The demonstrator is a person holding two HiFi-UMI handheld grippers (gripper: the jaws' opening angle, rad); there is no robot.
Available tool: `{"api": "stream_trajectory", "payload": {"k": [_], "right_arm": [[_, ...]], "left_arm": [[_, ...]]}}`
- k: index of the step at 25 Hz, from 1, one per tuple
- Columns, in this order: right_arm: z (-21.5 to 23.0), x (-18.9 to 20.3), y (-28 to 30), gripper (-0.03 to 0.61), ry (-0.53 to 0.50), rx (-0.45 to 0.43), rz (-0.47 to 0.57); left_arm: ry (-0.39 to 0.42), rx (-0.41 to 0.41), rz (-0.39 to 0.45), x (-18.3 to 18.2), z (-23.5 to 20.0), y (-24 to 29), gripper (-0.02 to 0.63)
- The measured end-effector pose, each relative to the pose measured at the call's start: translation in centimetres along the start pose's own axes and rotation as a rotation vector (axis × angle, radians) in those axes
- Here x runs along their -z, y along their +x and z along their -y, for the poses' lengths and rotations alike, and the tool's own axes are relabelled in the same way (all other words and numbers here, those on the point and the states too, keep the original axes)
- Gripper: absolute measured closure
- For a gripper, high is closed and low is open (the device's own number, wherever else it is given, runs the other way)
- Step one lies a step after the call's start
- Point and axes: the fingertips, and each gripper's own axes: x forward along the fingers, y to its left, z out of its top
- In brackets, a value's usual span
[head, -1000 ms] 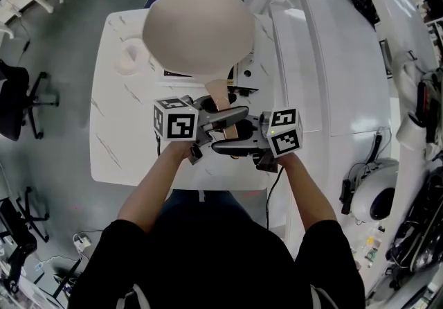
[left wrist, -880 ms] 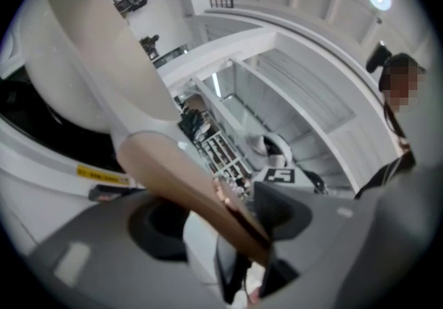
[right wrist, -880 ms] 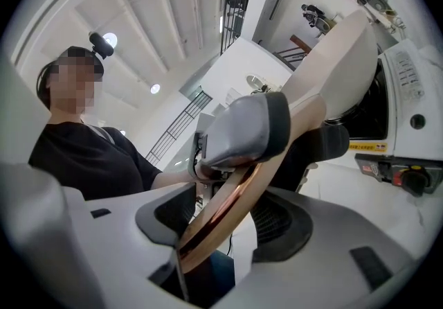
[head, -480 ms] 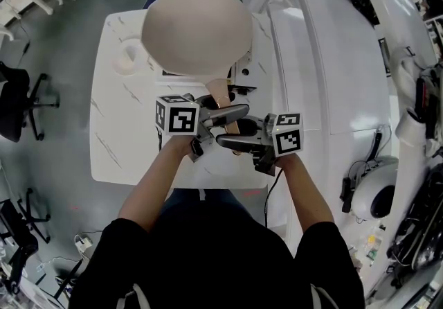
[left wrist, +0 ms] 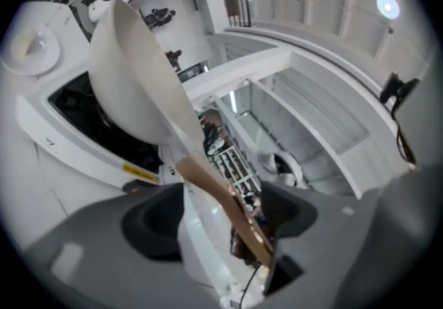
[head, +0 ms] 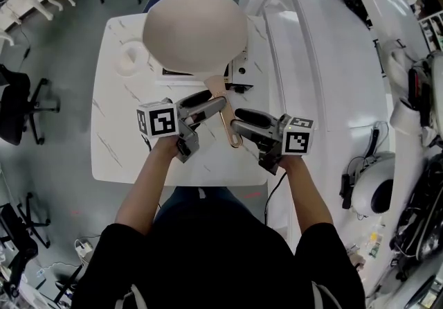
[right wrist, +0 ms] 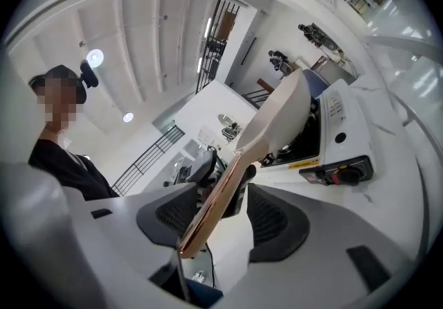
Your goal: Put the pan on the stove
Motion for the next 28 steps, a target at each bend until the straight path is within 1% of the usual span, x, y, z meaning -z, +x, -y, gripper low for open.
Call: {"api": "stream_trajectory", "payload": {"k": [3,4,6,7,9,11,12,17,20,22,24,28], "right_arm": [[0.0,-0.9,-0.4,0.355,-0.017,0.042,0.053],[0.1,-1.1,-0.6,0.389,-0.029,0.063,0.069],[0.2,-1.6,-1.2,0.499,-0.073,0.108,0.099],[0.1,-1.9,-1.4,0.531,-0.106,0.130,0.113],[-0.4,-2.4,-1.8,0.544,-0.187,0.173,0.133],[-1.4,-3.1,-1.8,0.549,-0.279,0.215,0.154],[-2.0,-3.5,-1.8,0.551,-0.323,0.233,0.166],[-6.2,-5.7,-1.1,0.555,-0.548,0.340,0.218],[-8.8,-6.9,-0.6,0.556,-0.651,0.421,0.245],[-10.6,-7.4,-0.3,0.557,-0.706,0.464,0.266],[-12.3,-7.7,0.3,0.557,-0.756,0.487,0.288],[-15.0,-7.7,2.9,0.557,-0.846,0.484,0.320]], "left_arm": [[0.007,-0.016,0.047,-0.6,0.6,-1.5,0.270],[0.019,-0.026,0.059,-0.8,0.8,-2.0,0.286],[0.061,-0.047,0.079,-0.9,1.1,-3.0,0.331],[0.089,-0.058,0.091,-0.9,1.3,-3.5,0.381],[0.161,-0.096,0.130,-1.4,1.8,-4.8,0.460],[0.263,-0.161,0.170,-2.2,2.4,-6.2,0.568],[0.317,-0.192,0.184,-2.5,2.9,-6.8,0.602],[0.578,-0.330,0.236,-4.2,6.8,-9.5,0.607],[0.708,-0.428,0.282,-5.1,9.3,-11.4,0.607],[0.764,-0.495,0.319,-5.4,10.7,-12.8,0.607],[0.809,-0.569,0.356,-5.6,11.7,-14.3,0.607],[0.894,-0.726,0.433,-6.0,13.2,-18.1,0.607]]}}
